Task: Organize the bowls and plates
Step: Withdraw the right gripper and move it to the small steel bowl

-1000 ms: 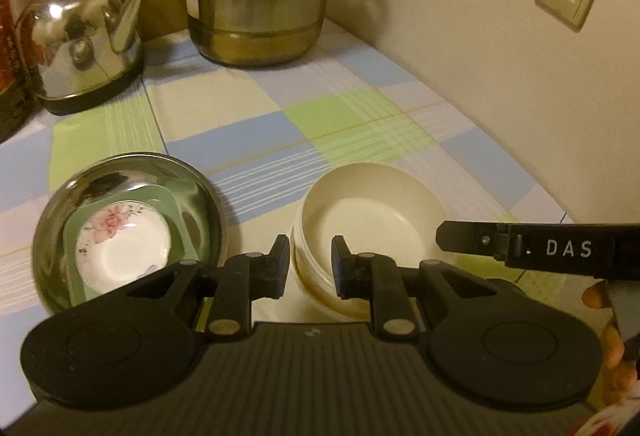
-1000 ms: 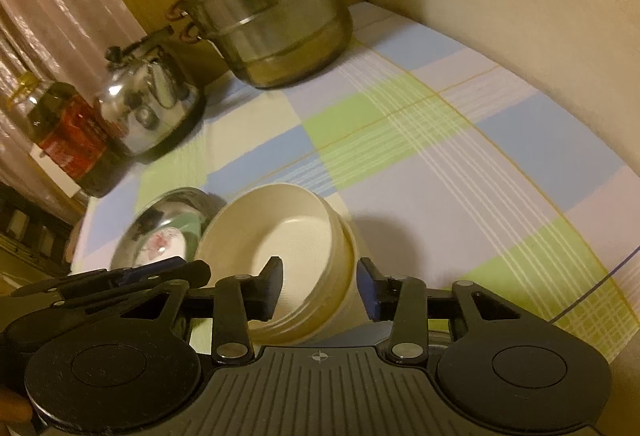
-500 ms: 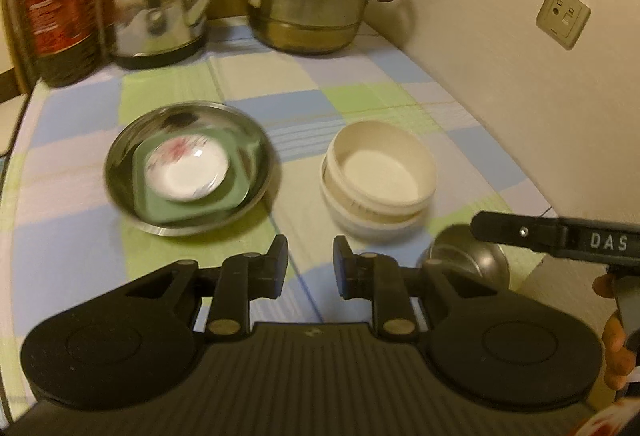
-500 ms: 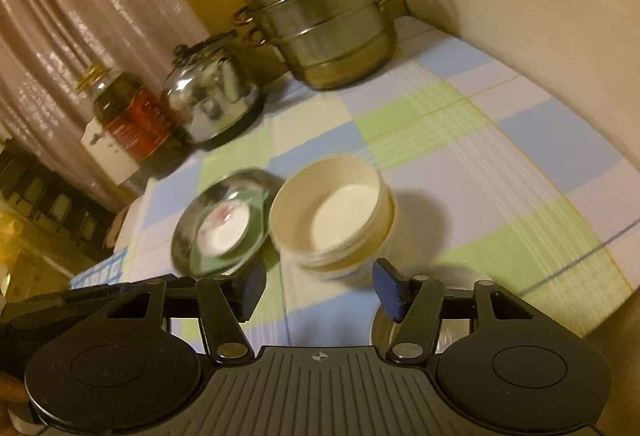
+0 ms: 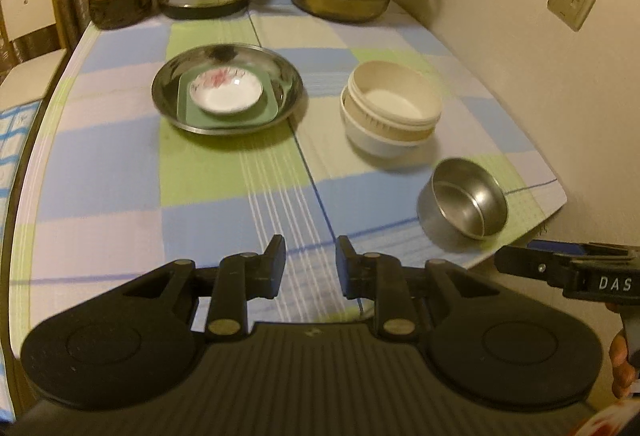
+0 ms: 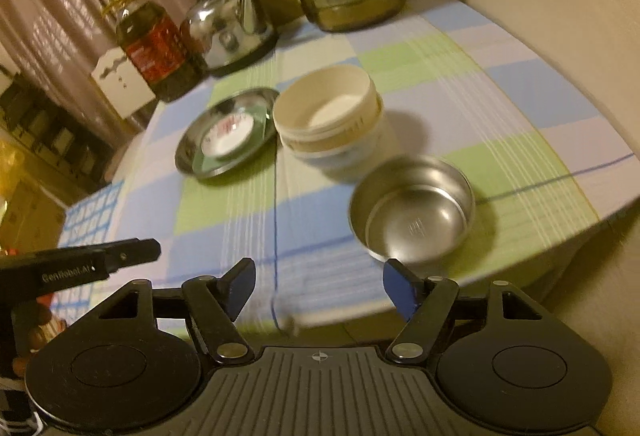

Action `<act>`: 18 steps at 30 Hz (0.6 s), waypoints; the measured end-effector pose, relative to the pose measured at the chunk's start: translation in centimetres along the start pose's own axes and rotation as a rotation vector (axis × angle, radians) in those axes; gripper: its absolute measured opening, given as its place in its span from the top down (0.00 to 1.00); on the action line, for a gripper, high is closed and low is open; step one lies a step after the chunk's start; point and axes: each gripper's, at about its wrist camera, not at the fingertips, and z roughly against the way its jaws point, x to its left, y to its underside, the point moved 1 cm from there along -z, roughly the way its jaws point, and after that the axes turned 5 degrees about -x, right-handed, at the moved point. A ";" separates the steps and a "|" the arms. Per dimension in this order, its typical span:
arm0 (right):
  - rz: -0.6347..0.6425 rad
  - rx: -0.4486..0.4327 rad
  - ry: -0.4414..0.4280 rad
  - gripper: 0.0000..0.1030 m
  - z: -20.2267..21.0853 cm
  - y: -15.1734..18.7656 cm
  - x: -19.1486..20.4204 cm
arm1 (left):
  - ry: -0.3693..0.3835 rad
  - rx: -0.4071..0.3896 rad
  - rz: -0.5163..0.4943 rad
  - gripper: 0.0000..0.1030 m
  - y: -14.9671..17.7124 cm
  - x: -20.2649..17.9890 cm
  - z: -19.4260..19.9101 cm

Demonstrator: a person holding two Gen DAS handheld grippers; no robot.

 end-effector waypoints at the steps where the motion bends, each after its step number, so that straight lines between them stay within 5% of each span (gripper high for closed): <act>1: 0.003 0.007 0.000 0.31 0.2 0.4 -0.1 | -0.003 0.003 0.002 0.77 0.4 -0.2 0.2; 18: 0.061 0.047 -0.002 0.30 2.1 4.1 -2.4 | -0.048 0.026 -0.017 0.77 4.6 -3.9 2.0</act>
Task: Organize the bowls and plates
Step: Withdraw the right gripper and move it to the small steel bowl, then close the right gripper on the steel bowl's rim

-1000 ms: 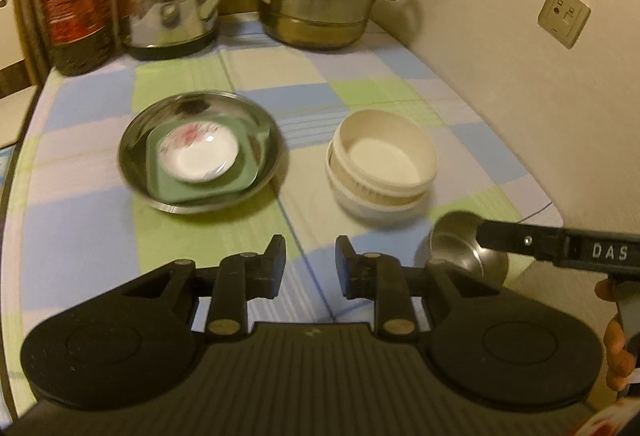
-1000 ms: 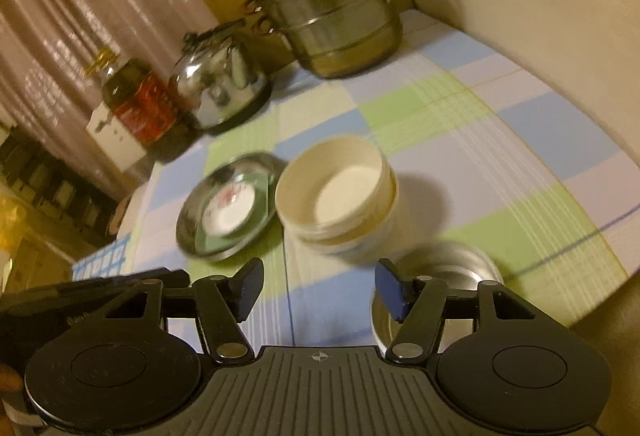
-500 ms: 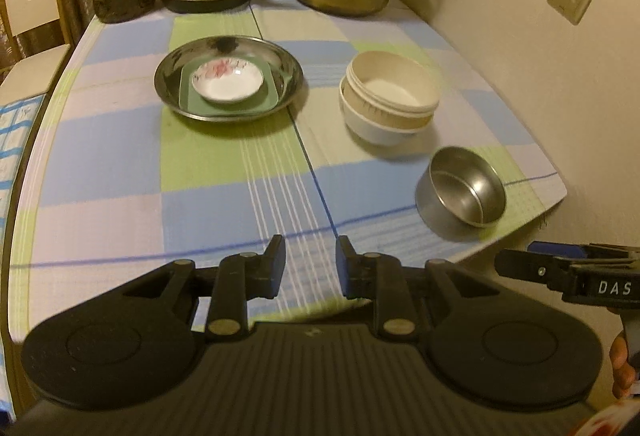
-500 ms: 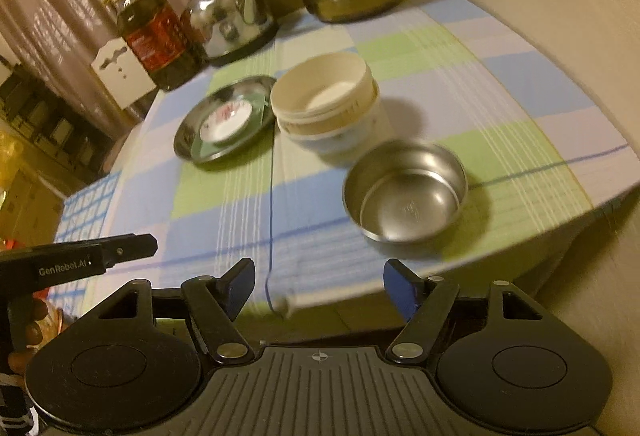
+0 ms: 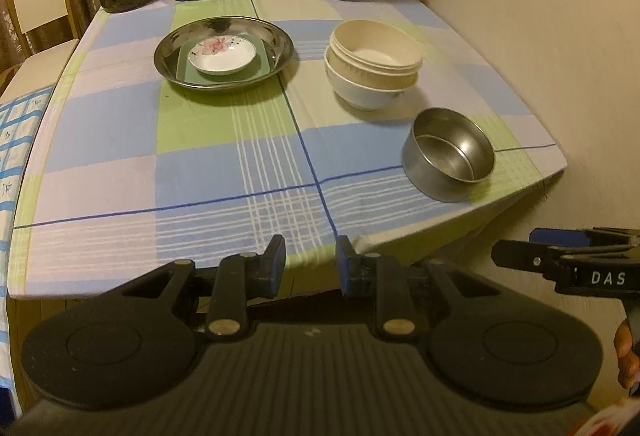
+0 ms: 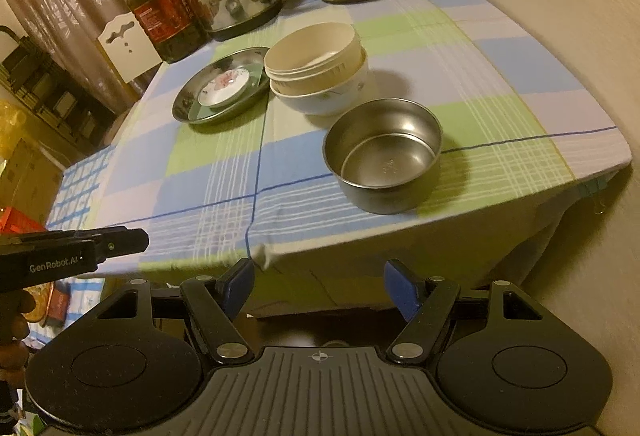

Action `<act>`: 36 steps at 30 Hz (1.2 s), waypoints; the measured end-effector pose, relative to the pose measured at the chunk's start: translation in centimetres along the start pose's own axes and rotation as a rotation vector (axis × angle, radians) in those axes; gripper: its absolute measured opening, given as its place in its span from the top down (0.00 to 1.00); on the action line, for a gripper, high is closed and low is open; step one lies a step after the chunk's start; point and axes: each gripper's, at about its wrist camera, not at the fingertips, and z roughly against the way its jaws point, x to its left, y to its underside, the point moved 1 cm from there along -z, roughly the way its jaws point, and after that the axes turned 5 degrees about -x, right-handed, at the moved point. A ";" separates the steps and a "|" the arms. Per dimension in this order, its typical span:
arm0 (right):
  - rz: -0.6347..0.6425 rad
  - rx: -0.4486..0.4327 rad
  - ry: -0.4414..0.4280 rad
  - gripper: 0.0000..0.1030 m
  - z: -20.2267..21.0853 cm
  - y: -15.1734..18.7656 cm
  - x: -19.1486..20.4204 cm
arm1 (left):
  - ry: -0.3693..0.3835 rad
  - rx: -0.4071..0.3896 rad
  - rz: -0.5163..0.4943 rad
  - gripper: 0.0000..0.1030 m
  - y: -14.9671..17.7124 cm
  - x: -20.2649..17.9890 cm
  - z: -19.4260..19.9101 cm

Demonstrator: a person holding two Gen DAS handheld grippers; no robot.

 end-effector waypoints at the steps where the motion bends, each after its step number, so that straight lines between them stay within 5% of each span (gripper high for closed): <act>1: 0.000 0.000 0.000 0.30 0.1 0.1 -0.2 | 0.001 0.002 -0.002 0.77 0.1 -0.2 0.0; 21: -0.037 0.023 0.065 0.30 -0.2 0.1 -3.7 | 0.024 0.035 -0.086 0.76 -1.2 -4.4 -2.3; 36: -0.153 -0.090 0.206 0.31 -2.3 -3.2 -6.9 | 0.180 0.014 -0.187 0.76 -5.9 -6.3 -8.7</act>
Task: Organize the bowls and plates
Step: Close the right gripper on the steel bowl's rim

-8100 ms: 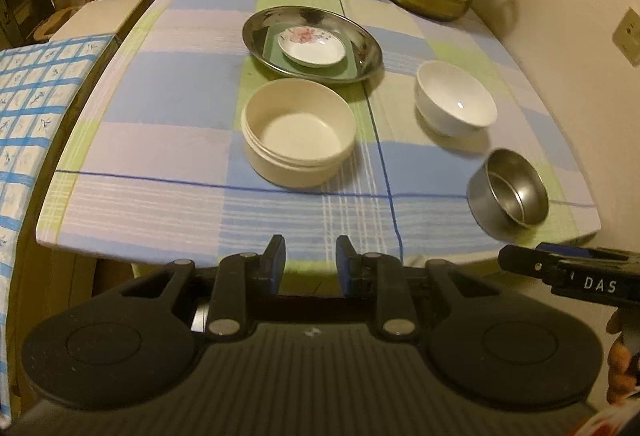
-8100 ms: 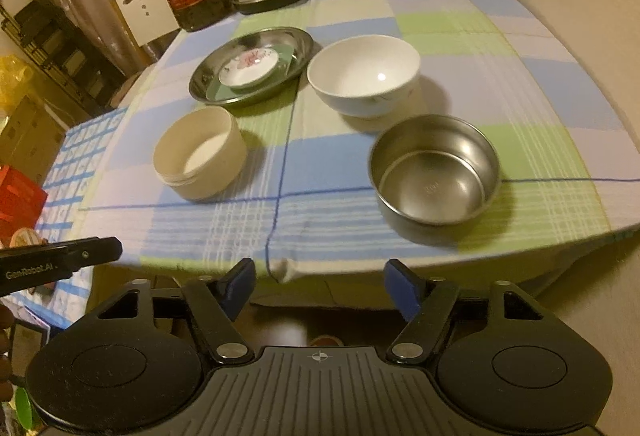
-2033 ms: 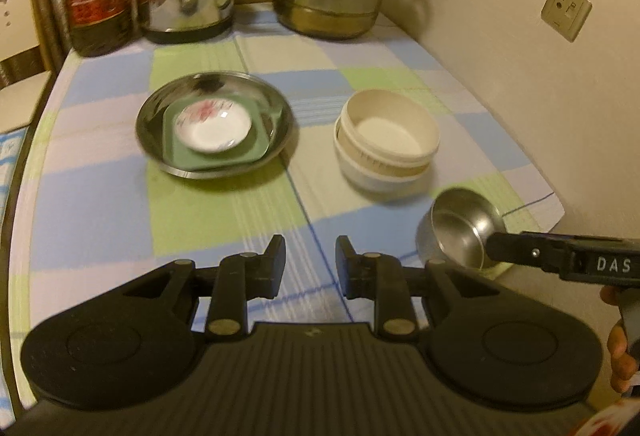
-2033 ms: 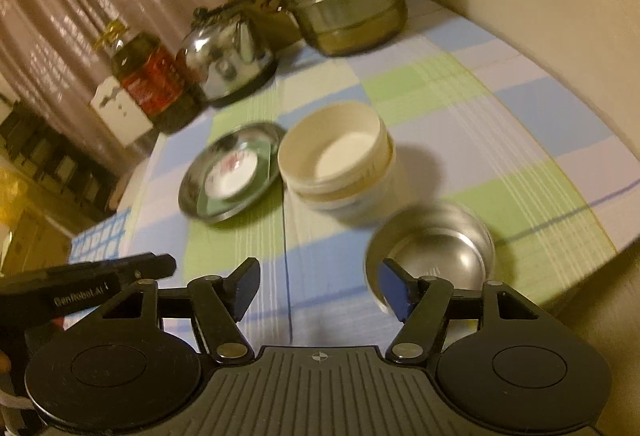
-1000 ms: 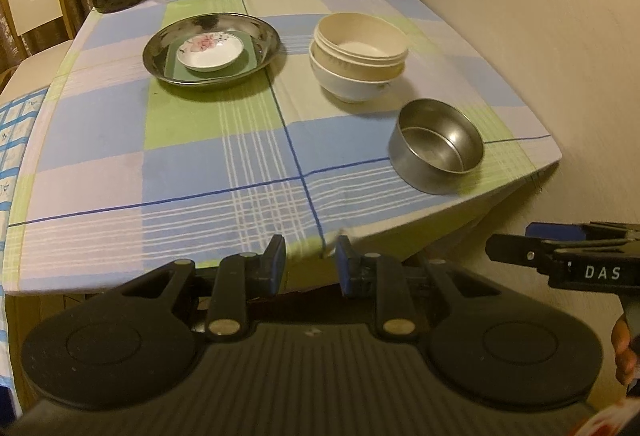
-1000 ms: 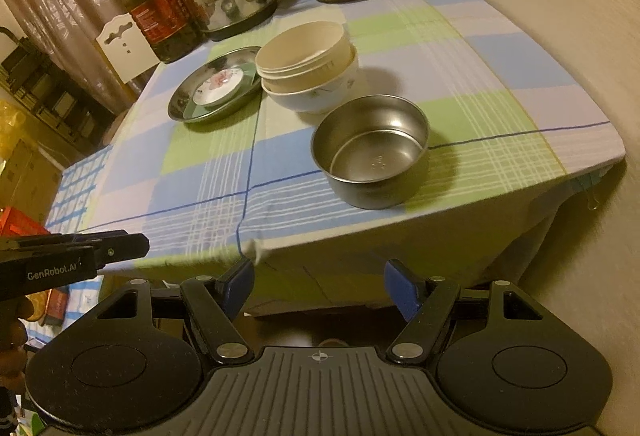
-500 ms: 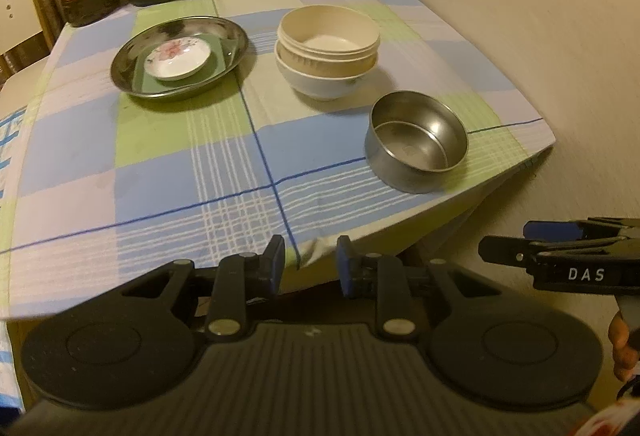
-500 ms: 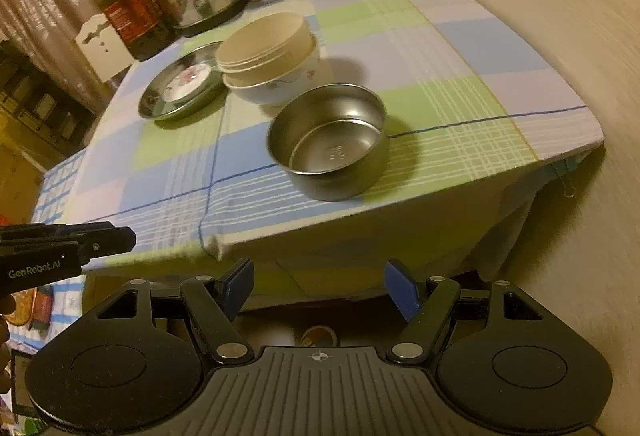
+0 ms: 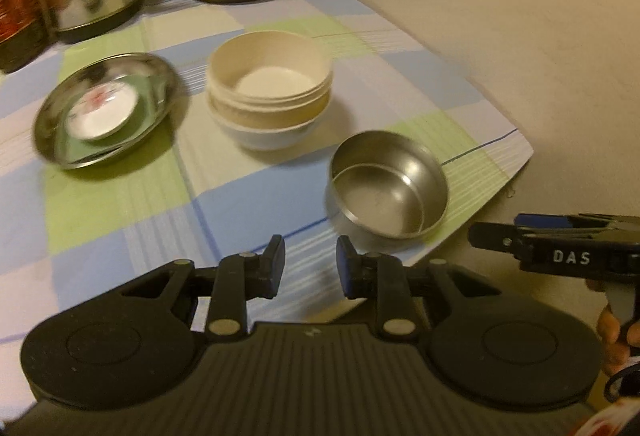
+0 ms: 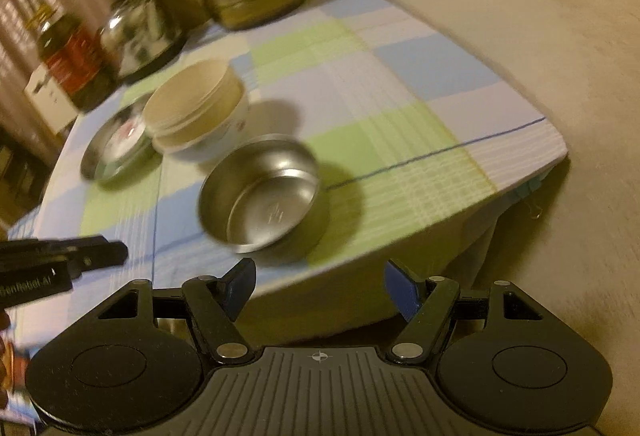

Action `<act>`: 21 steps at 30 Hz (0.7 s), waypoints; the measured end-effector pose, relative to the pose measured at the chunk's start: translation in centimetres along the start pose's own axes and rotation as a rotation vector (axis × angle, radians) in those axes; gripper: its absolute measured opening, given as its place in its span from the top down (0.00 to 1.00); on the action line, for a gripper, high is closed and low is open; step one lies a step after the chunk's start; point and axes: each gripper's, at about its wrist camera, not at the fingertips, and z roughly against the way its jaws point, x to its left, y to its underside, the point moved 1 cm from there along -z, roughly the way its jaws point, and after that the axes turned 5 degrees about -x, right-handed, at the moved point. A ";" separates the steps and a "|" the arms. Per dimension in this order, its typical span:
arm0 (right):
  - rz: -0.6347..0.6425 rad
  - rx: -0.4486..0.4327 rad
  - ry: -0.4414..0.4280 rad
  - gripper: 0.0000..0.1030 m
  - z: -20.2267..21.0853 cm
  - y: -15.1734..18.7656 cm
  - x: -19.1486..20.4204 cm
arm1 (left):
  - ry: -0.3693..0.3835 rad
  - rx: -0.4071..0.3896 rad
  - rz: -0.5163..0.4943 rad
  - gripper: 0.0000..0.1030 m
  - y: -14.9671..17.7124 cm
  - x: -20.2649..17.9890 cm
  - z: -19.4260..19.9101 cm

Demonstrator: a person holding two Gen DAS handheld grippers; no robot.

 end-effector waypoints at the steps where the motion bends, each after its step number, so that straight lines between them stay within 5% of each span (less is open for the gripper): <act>1: -0.009 -0.008 0.004 0.31 -0.3 -0.3 -0.1 | 0.009 0.003 -0.003 0.77 -0.3 -0.1 -0.6; 21: -0.066 -0.021 0.033 0.60 -5.4 -1.9 0.4 | 0.042 0.076 -0.054 0.77 -3.0 -0.6 -7.9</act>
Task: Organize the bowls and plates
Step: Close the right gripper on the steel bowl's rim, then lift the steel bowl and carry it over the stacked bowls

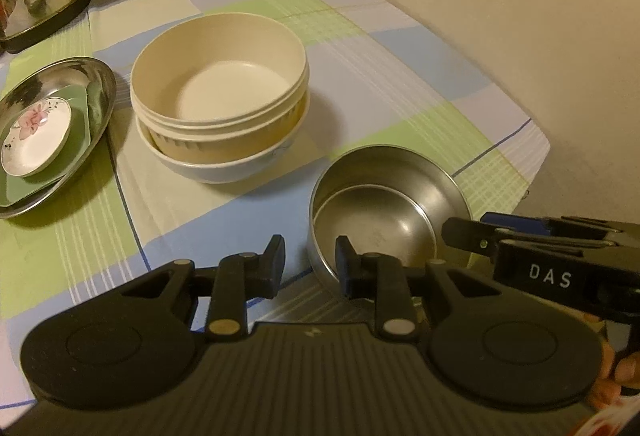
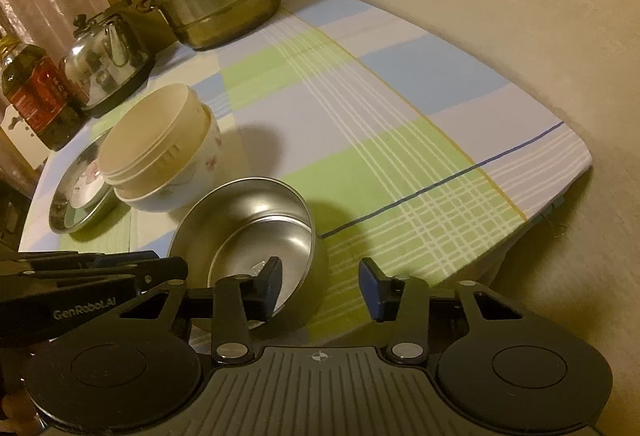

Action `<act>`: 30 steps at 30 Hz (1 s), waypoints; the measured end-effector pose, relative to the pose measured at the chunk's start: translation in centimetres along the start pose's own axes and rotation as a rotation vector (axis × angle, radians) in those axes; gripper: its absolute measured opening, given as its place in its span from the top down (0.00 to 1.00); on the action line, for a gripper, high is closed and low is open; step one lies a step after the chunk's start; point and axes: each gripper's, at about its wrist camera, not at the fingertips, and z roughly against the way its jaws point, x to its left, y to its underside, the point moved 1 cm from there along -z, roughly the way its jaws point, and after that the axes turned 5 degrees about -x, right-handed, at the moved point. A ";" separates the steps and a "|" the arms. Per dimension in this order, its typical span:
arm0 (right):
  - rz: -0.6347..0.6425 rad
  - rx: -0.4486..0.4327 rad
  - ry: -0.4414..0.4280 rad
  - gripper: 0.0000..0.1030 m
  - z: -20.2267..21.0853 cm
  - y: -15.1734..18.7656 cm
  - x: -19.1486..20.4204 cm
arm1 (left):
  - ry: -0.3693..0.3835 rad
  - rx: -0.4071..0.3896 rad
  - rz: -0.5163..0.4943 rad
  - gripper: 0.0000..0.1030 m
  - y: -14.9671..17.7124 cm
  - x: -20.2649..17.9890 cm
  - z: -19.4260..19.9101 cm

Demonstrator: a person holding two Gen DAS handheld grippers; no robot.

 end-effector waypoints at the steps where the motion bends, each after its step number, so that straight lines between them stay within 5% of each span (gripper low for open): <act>1: 0.000 0.001 0.002 0.61 -0.2 0.0 0.0 | 0.000 0.002 -0.002 0.77 -0.1 0.0 -0.1; 15: 0.002 0.002 0.005 0.90 -1.0 -0.2 0.6 | 0.035 0.007 -0.019 0.92 -0.2 -0.1 -1.0; 30: -0.006 0.001 -0.002 0.91 0.4 -0.6 0.9 | 0.046 -0.014 -0.027 0.92 -0.2 -0.2 0.7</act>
